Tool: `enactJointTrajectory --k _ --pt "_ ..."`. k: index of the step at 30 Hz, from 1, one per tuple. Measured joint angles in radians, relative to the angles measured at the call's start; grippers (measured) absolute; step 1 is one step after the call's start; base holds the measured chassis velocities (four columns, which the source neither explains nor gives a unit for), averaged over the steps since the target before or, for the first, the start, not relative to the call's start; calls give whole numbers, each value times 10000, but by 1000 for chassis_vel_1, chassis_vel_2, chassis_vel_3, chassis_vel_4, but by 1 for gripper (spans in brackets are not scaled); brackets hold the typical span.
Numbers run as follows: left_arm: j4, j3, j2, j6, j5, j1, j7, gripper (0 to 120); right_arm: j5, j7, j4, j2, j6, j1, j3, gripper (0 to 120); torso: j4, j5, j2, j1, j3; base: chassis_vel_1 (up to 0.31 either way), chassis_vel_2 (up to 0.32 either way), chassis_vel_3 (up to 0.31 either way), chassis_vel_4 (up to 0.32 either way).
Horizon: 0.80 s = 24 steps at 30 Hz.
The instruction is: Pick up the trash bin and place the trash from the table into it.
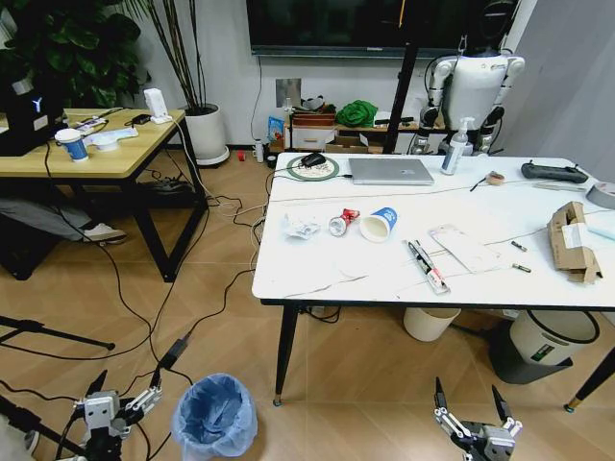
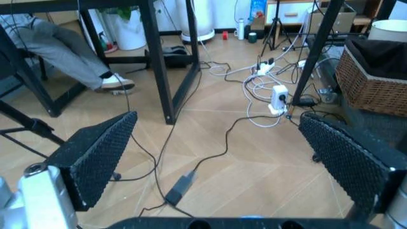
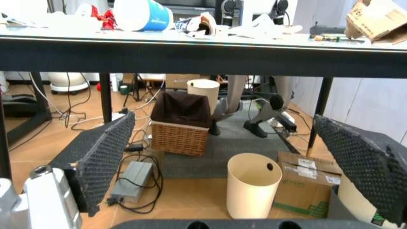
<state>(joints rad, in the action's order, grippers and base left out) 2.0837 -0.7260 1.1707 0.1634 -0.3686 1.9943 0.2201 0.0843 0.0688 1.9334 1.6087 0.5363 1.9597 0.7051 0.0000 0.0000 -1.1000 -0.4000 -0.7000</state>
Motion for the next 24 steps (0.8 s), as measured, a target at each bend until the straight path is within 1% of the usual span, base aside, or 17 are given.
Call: enactJointTrajectory --k 3,6,9,13,24 --pt "-13 -2 -3 -13 15 -11 -16 100 8 0 0 0 0 -12 -3 100 0 0 0 0 0 0 0 0 0" --pt "-14 -34 1 -169 -203 -7 -354 100 26 -2 13 -1 -13 -41 -6 100 0 0 0 0 0 0 0 0 0" --pt "-58 -34 20 -151 -254 -18 -484 100 34 -2 20 -2 -15 -55 -7 100 0 0 24 12 15 0 0 0 0" --pt "-137 -33 31 -82 -427 -71 -641 100 48 -5 22 -4 -18 -68 -9 100 0 -1 184 81 103 0 0 0 0" --pt "-192 -17 18 -84 -472 -67 -751 100 64 -18 3 -6 -40 -122 -11 100 0 0 582 259 321 0 0 0 0"
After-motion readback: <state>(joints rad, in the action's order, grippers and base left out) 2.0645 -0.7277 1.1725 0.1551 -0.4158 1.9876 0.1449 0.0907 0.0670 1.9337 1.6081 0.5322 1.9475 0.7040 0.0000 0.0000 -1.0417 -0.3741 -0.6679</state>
